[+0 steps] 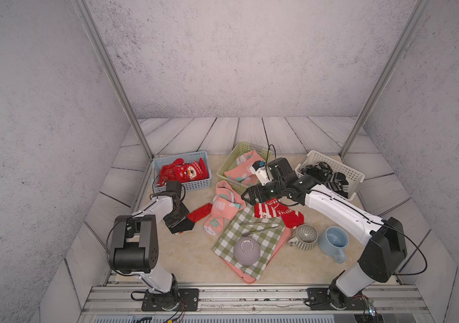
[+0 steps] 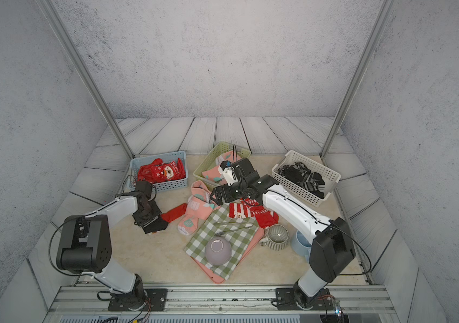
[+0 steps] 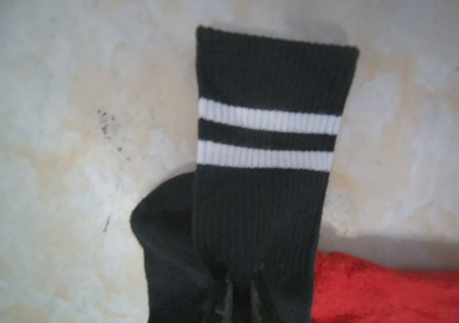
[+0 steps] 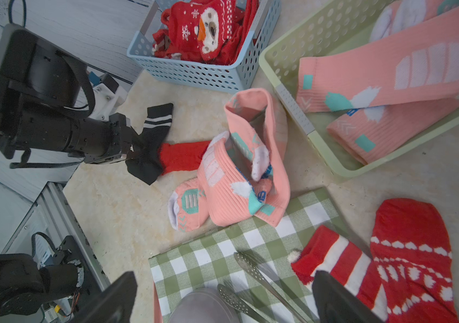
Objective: Sort the socks into the basket by color
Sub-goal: Pick up the sock from the center of the board.
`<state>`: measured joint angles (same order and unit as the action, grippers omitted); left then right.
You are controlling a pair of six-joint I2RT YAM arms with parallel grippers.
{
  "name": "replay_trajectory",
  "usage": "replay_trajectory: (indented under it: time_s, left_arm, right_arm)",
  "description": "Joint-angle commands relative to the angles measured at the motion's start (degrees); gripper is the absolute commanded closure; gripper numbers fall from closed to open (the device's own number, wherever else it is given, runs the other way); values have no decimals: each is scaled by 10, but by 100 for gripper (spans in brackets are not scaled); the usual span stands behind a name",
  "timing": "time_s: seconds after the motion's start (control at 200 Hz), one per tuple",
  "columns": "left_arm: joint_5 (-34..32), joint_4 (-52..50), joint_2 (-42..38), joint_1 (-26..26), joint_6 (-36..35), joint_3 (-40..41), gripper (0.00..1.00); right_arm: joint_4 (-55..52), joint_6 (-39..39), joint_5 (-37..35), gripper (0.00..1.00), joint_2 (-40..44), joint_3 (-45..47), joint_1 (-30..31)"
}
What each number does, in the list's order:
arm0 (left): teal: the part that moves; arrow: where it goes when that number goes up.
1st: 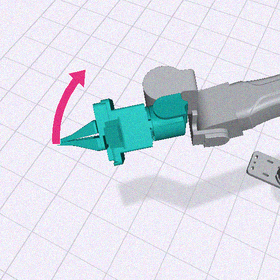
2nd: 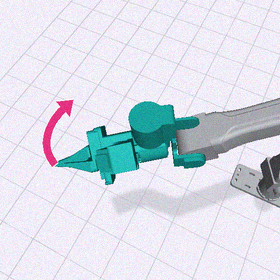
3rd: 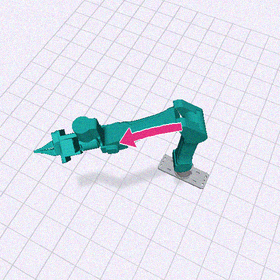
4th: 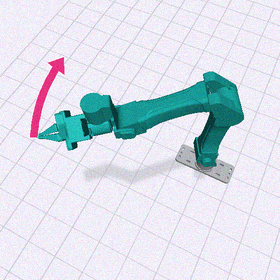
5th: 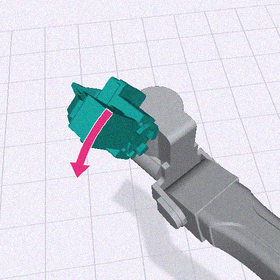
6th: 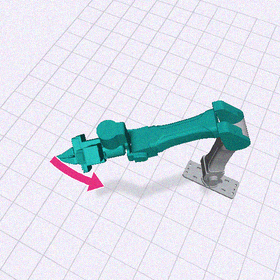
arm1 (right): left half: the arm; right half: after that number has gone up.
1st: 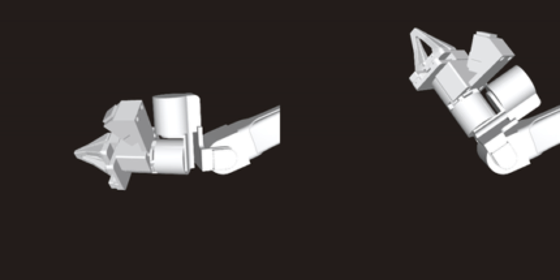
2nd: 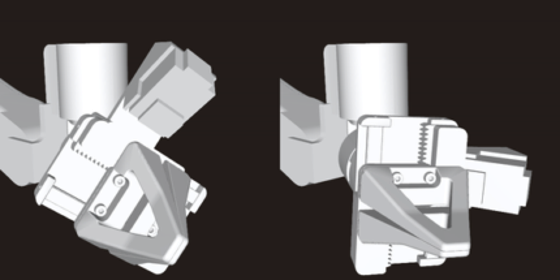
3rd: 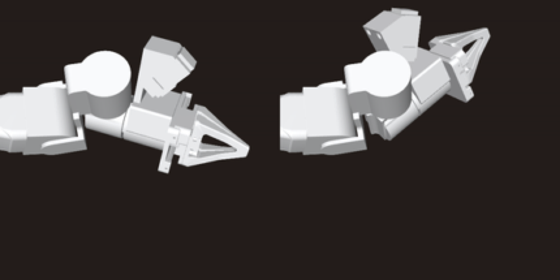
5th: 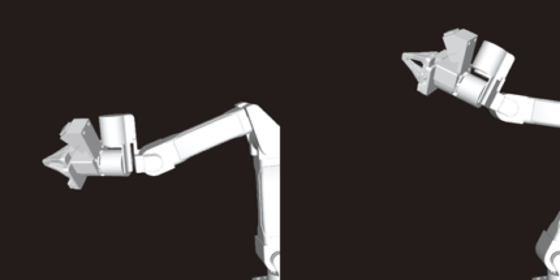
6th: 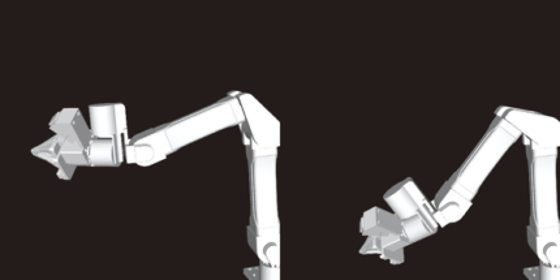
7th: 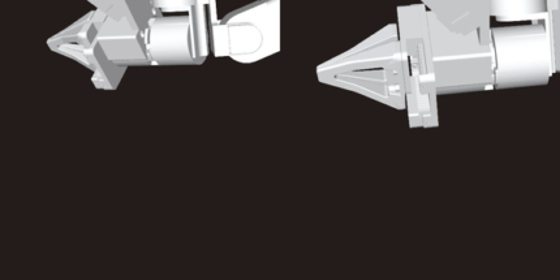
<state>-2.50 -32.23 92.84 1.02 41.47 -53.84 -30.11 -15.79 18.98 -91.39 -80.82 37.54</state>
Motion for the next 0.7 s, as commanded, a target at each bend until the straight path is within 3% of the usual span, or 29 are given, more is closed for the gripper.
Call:
replay_trajectory:
  time_s: [0.0, 0.17, 0.405, 0.51, 0.696]
  left_arm:
    - [4, -2, -26, 0, -1, 2, 94]
    - [6, -36, -103, 2, -6, 8, 100]
    - [50, -42, -210, 3, -23, 24, 100]
    - [104, -31, -257, 8, -46, 23, 100]
    - [144, -41, -297, 44, -57, -15, 100]
  right_arm:
    - [-3, 5, 11, 1, -4, -2, -2]
    - [2, 0, 25, 1, -8, -1, -1]
    - [16, -11, 55, 1, -11, 6, -1]
    - [38, -19, 90, 1, -10, 16, 0]
    - [91, -43, 172, 1, -3, 27, 13]
